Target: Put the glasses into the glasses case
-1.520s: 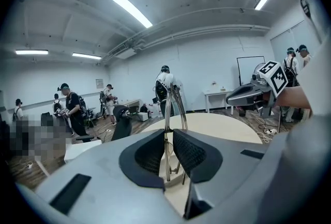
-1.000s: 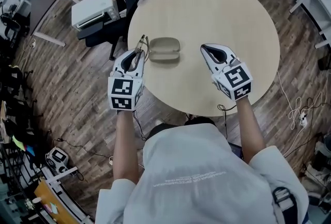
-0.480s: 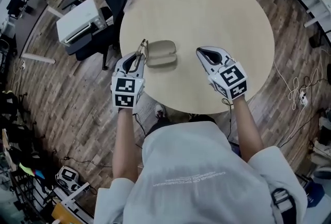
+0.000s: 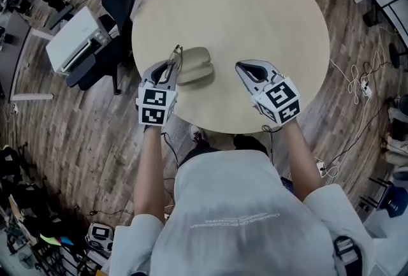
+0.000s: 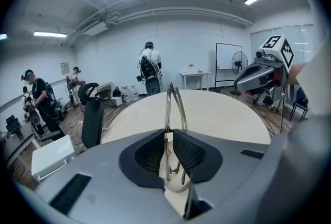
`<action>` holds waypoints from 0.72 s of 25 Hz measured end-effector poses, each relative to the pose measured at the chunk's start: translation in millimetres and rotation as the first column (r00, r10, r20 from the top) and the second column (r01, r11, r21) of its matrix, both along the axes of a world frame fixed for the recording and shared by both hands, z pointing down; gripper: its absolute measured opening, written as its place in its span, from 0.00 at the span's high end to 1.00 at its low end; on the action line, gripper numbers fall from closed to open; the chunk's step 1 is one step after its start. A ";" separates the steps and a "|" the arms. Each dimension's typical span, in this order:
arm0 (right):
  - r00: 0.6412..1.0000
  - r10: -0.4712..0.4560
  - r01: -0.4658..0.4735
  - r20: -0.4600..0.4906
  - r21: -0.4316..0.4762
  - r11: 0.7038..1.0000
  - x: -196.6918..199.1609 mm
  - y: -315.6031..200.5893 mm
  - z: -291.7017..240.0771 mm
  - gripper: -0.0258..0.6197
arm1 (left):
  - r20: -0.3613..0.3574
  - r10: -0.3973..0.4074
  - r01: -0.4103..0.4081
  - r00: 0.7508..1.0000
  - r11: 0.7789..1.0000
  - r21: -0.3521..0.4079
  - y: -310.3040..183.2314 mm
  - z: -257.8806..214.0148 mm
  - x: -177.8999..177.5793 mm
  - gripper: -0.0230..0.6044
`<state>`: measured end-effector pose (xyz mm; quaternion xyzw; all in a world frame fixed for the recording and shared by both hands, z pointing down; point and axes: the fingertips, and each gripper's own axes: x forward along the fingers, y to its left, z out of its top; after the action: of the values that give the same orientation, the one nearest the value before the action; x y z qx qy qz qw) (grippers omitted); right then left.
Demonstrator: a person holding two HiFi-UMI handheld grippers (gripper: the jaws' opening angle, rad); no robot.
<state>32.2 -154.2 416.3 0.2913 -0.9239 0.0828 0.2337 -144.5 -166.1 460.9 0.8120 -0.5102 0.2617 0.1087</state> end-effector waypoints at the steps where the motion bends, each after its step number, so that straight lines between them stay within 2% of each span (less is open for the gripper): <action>1: 1.000 0.019 -0.019 0.002 -0.012 1.000 -0.2 -1.1 2.8 0.96 | 0.002 0.014 -0.014 1.000 1.000 -0.011 -2.8 5.7 1.1 0.88; 5: 0.997 0.072 -0.071 0.010 -0.066 0.995 -0.9 -5.7 17.1 0.96 | 0.016 0.069 -0.068 0.997 0.996 -0.052 -10.9 27.1 7.4 0.88; 11: 0.997 0.070 -0.074 -0.046 -0.093 0.993 -11.4 -9.6 40.0 0.96 | 0.016 0.122 -0.119 0.992 0.986 -0.116 -23.4 61.8 8.3 0.88; 18: 0.993 0.092 -0.102 -0.075 -0.139 0.985 -4.3 -9.2 63.7 0.96 | 0.021 0.166 -0.160 0.986 0.974 -0.158 -26.0 93.8 21.8 0.88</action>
<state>27.9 -163.4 480.0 0.3213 -0.8917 0.1501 0.2813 -122.7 -192.1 554.8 0.8356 -0.4217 0.3226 0.1412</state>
